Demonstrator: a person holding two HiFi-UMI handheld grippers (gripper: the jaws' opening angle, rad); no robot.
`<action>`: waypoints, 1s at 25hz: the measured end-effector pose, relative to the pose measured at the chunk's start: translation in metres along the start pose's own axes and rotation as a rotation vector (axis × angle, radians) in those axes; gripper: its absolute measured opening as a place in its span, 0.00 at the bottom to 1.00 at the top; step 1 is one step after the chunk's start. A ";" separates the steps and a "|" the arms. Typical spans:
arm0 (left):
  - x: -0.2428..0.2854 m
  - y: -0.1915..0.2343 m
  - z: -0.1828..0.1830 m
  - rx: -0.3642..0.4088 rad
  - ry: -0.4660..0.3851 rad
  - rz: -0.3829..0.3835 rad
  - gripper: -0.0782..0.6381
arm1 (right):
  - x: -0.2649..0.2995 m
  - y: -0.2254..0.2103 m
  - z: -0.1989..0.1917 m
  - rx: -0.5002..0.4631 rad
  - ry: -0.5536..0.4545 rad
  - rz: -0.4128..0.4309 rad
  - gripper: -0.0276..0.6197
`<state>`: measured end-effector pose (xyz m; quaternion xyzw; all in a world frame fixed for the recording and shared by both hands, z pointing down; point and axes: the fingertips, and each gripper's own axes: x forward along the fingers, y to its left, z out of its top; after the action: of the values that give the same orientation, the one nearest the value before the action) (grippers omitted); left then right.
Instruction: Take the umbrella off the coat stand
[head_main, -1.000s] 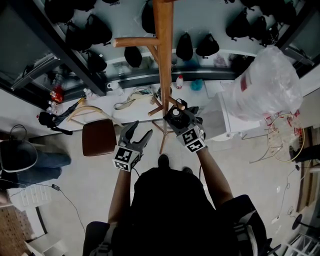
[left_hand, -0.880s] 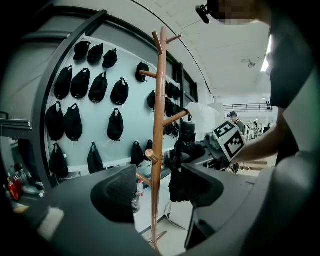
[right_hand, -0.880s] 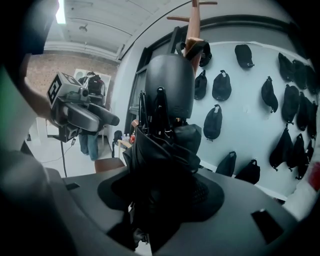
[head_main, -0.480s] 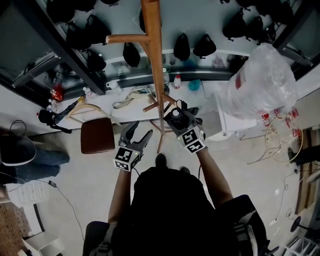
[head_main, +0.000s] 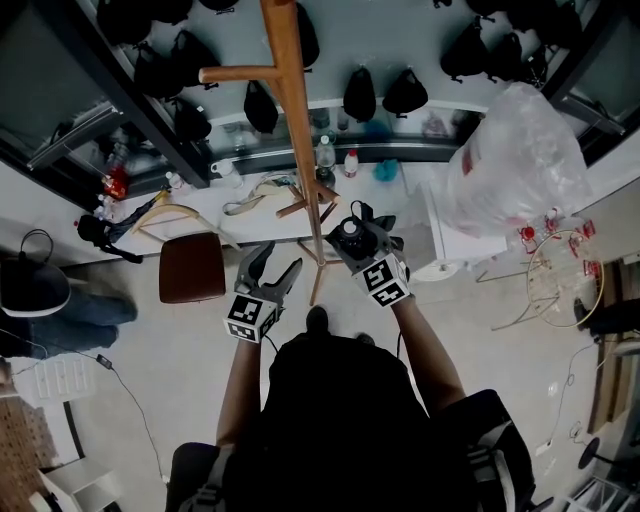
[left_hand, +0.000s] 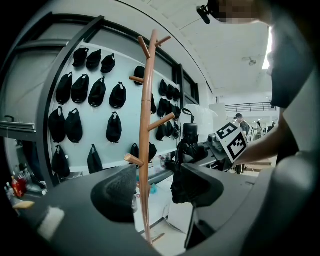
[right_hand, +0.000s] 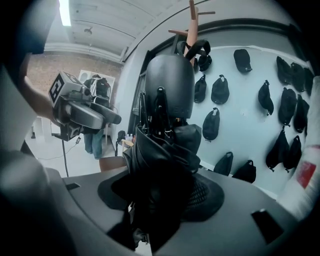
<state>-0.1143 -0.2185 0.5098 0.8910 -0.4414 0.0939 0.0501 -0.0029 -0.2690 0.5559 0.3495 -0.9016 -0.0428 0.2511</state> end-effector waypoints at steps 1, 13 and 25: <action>0.000 -0.004 0.001 0.000 -0.001 0.001 0.49 | -0.003 0.000 -0.002 0.000 -0.001 0.004 0.42; -0.001 -0.048 0.000 0.001 0.000 0.026 0.49 | -0.042 0.003 -0.017 0.012 -0.059 0.041 0.42; -0.003 -0.088 0.009 0.004 0.001 0.090 0.49 | -0.080 -0.008 -0.035 -0.018 -0.083 0.062 0.42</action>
<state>-0.0448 -0.1645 0.4996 0.8704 -0.4807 0.0971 0.0444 0.0689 -0.2191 0.5503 0.3171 -0.9213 -0.0577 0.2177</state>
